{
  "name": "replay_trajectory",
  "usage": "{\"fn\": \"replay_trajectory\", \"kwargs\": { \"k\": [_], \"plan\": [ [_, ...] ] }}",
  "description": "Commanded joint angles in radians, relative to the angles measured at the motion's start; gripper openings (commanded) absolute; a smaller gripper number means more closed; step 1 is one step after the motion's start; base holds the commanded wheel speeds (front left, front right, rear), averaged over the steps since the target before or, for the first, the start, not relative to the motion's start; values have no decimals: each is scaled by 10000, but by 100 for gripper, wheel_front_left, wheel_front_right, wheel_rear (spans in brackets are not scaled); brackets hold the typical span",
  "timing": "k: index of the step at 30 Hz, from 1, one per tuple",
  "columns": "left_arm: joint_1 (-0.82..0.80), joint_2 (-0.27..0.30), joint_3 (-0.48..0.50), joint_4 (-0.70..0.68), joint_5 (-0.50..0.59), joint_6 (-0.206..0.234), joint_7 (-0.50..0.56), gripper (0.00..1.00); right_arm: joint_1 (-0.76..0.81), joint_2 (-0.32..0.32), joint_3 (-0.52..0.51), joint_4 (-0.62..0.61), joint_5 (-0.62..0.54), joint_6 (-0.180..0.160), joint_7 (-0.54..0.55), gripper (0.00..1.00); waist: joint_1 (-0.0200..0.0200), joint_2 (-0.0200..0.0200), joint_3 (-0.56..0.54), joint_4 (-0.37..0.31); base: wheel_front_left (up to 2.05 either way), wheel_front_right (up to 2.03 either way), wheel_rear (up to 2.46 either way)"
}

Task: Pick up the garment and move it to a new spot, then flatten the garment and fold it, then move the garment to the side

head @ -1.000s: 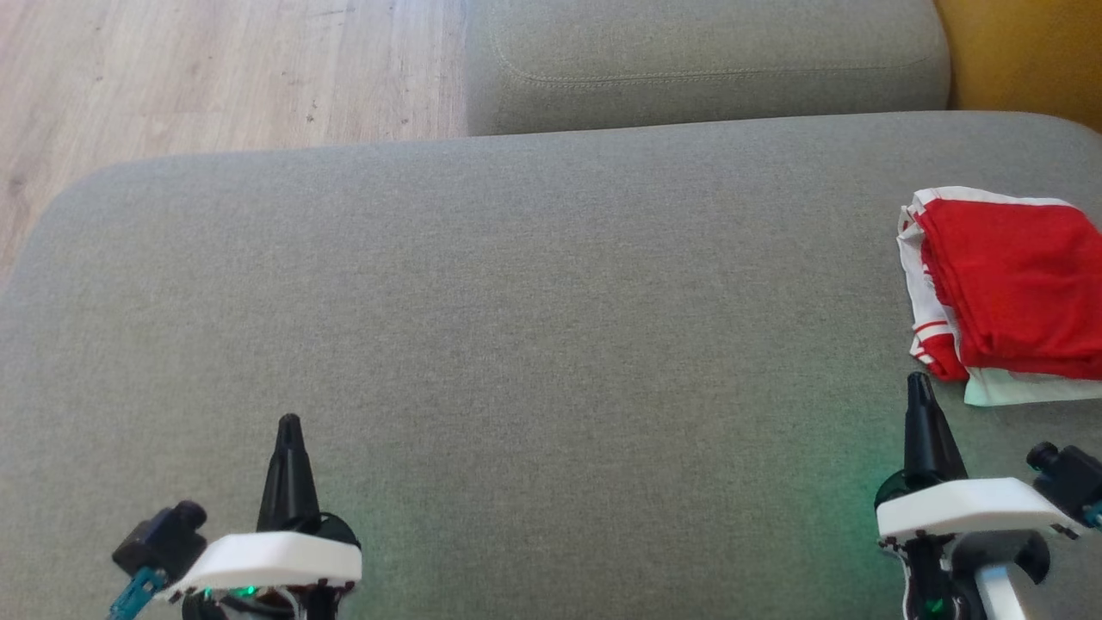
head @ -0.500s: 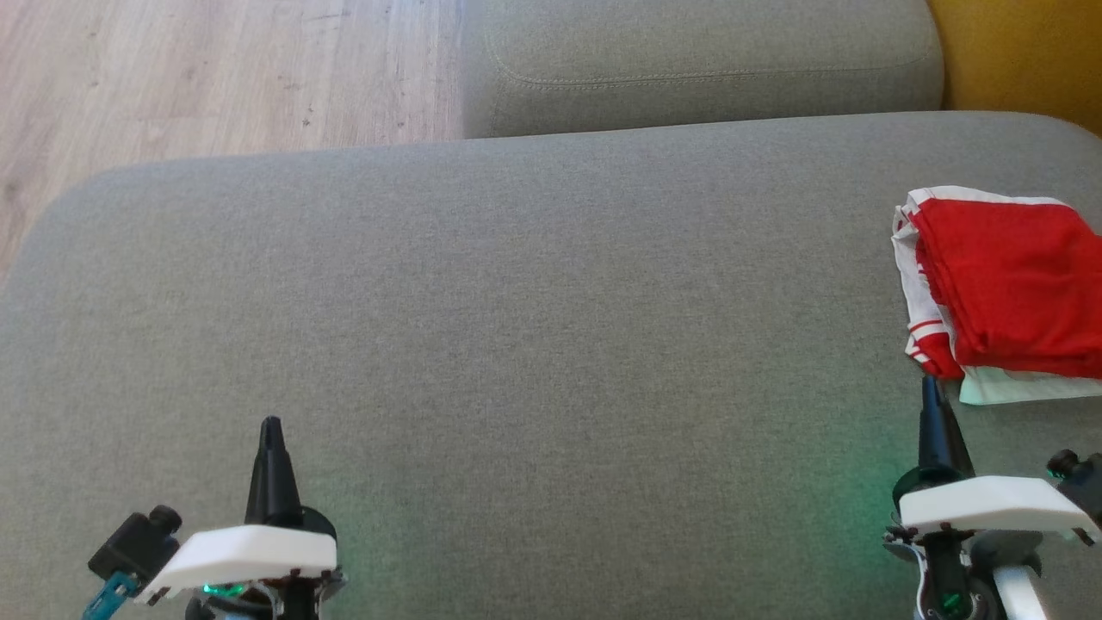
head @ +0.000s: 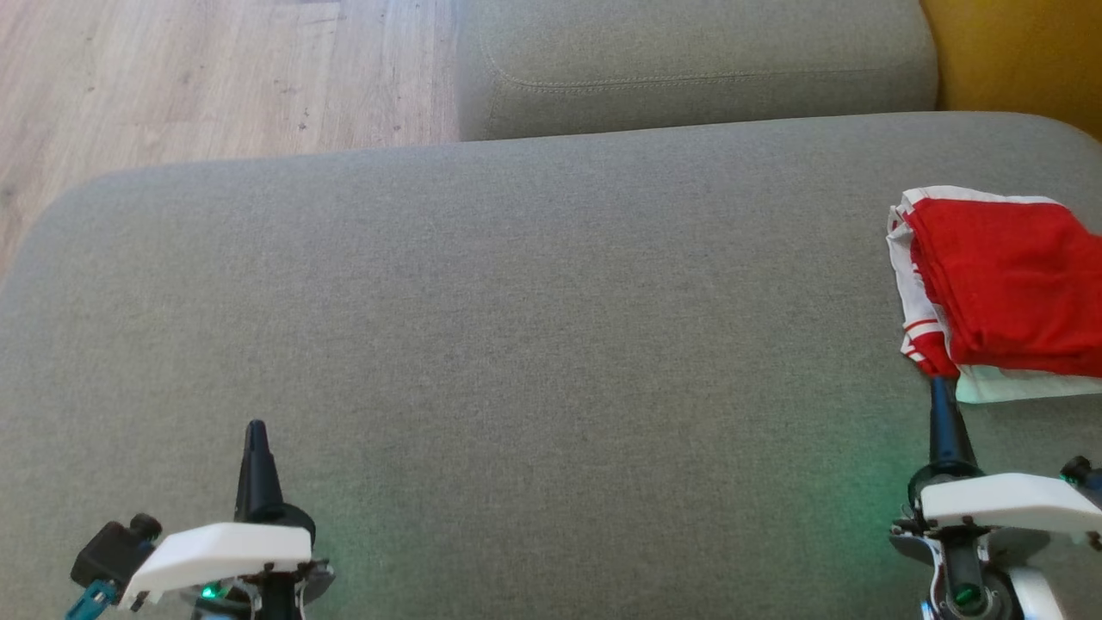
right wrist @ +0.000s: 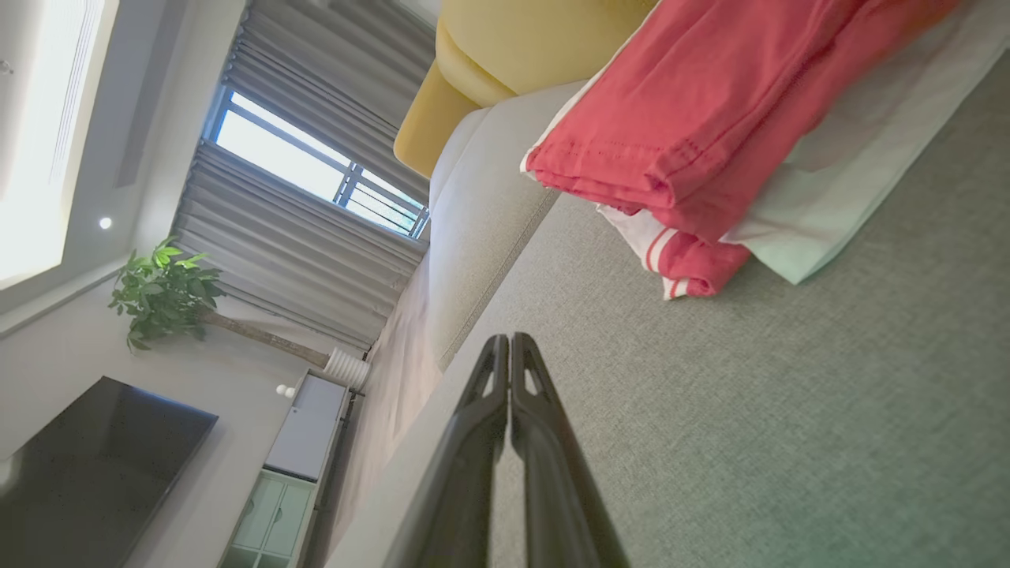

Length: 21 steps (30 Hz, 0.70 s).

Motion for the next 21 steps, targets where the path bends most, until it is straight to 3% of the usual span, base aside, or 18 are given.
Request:
{"fn": "replay_trajectory", "kwargs": {
  "k": [1, 21],
  "plan": [
    [-549, 135, 306, -301, -263, -83, 76, 0, -568, -96, 53, -395, 315, 47, 114, 0, 0, 0, -3, -6, 0, 0, 0],
    [-645, 147, 802, -291, -2286, -194, 665, 0, -633, -93, -181, -494, 2520, 59, 680, 0, -1, 0, -55, -94, 0, 0, 0]
  ]
}}
